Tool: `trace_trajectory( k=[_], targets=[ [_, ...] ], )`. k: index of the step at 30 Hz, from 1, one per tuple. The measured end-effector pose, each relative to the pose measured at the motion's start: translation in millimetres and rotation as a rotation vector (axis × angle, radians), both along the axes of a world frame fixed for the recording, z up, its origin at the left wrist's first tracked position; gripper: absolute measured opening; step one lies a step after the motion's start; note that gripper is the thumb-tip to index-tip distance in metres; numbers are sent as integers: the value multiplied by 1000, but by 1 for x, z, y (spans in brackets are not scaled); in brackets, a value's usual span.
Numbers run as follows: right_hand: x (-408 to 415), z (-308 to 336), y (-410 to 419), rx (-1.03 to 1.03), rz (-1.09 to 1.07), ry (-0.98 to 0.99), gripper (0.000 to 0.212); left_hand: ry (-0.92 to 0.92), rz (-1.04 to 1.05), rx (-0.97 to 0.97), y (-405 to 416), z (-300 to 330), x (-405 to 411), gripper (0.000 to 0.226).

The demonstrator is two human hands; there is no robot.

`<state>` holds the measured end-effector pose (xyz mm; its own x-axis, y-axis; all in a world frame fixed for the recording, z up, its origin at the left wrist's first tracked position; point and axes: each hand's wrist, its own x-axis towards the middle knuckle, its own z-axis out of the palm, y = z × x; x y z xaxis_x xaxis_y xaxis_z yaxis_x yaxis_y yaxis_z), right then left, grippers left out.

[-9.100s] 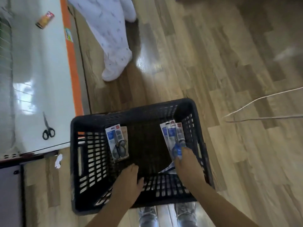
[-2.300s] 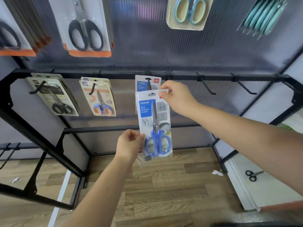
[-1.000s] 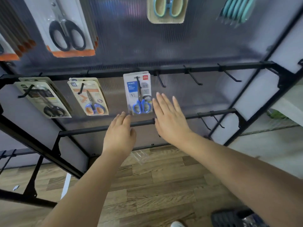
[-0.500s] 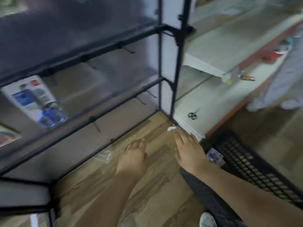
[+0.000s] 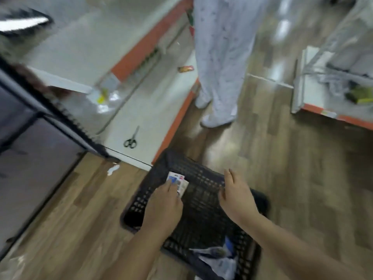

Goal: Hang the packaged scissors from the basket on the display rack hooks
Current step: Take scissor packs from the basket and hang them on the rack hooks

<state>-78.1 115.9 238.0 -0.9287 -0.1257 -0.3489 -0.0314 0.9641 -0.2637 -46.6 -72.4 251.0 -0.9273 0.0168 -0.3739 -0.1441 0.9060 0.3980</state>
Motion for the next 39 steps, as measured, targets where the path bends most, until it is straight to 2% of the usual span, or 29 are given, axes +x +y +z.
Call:
trace_trajectory(
  k=[3, 5, 11, 14, 17, 20, 23, 26, 29, 33, 36, 39],
  targets=[
    [20, -31, 43, -23, -108, -85, 59, -103, -76, 34, 34, -37, 4, 42],
    [40, -53, 60, -30, -172, -161, 59, -219, -118, 37, 50, -61, 11, 48],
    [83, -118, 67, -71, -296, -333, 59, -425, -191, 7, 62, -128, 20, 51],
    [86, -166, 55, -94, -333, -325, 59, -401, -174, -19, 50, -179, 15, 50],
    [75, -227, 34, -101, -282, -348, 60, -353, -203, -45, 30, -238, 3, 41],
    [49, -290, 11, -121, -213, -215, 61, -237, -220, -104, 7, -300, -20, 38],
    [15, -350, -8, -130, -239, -47, 62, -171, -111, -116, -15, -357, -53, 24],
    [-17, -391, -30, -131, -235, 63, 64, -158, -8, -179, -37, -412, -81, 37],
    [-35, -426, -48, -176, -176, 40, 62, -174, 124, -207, -42, -452, -97, 64],
    [-45, -463, -70, -233, -122, 58, 62, -241, 265, -220, -29, -476, -110, 88],
    [-44, -482, -78, -248, -122, 23, 63, -193, 225, -252, -32, -485, -108, 87],
    [-41, -487, -84, -220, -89, -38, 62, -211, 254, -137, -35, -485, -111, 82]
  ],
)
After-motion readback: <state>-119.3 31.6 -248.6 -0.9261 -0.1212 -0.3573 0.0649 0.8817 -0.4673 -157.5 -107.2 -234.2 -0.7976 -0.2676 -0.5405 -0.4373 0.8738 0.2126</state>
